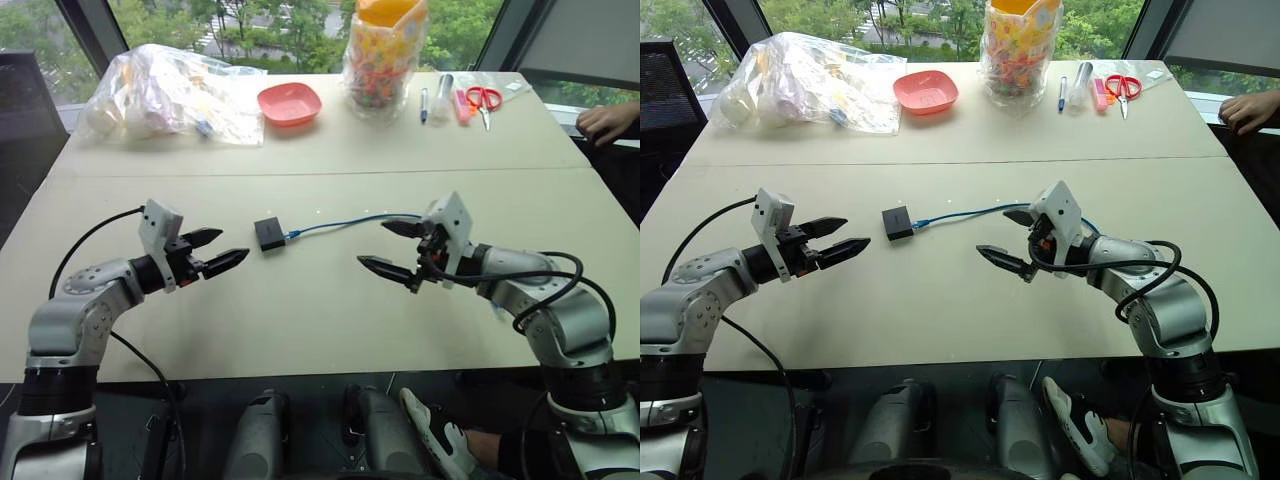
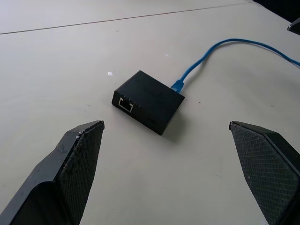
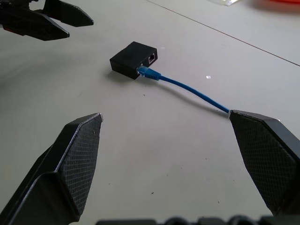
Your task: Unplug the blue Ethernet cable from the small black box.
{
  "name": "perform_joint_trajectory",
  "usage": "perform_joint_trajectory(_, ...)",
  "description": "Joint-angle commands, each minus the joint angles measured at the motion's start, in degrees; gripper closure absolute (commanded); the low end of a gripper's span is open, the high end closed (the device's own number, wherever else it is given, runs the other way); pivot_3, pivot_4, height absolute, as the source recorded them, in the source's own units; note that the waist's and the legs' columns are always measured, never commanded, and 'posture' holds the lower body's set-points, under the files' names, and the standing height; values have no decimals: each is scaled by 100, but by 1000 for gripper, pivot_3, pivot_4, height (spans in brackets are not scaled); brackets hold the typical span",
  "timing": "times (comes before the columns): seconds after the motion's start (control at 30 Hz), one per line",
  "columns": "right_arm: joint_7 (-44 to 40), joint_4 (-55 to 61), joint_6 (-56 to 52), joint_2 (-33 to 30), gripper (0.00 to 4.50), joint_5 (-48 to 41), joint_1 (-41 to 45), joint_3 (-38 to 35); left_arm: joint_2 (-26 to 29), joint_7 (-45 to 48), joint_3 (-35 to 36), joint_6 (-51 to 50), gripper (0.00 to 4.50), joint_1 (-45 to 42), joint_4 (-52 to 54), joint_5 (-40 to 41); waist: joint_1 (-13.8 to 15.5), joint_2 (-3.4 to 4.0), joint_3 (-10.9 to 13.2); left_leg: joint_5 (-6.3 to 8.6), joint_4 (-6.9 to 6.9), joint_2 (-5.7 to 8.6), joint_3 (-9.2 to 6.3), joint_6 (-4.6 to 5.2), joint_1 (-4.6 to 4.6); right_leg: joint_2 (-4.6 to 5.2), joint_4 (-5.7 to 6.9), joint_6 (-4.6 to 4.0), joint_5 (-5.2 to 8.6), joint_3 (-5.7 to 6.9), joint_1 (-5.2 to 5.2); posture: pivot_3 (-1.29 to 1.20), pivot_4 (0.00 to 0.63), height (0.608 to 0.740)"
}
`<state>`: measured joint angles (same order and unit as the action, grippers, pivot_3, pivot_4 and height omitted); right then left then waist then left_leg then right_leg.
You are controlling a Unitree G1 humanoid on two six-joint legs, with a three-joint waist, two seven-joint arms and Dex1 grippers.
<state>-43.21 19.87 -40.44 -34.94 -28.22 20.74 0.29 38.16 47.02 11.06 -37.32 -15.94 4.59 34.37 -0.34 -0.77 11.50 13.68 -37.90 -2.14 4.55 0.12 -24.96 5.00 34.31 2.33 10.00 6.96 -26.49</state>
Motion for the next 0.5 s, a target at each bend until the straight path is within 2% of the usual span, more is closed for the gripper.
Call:
perform_joint_trajectory(0.03,-13,66,159,47,0,-9,15,-22,-4,-60,184,-107,24,-44,153,153,0,0,0,0,0,0,0,0,0,0,0,0,0,0,0,0,150,740)
perform_joint_trajectory(0.5,-78,-245,441,112,0,142,76,142,-9,-175,206,-107,24,-88,351,131,0,0,0,-1,-8,1,0,1,0,-1,7,6,-6,-1,2,0,150,740)
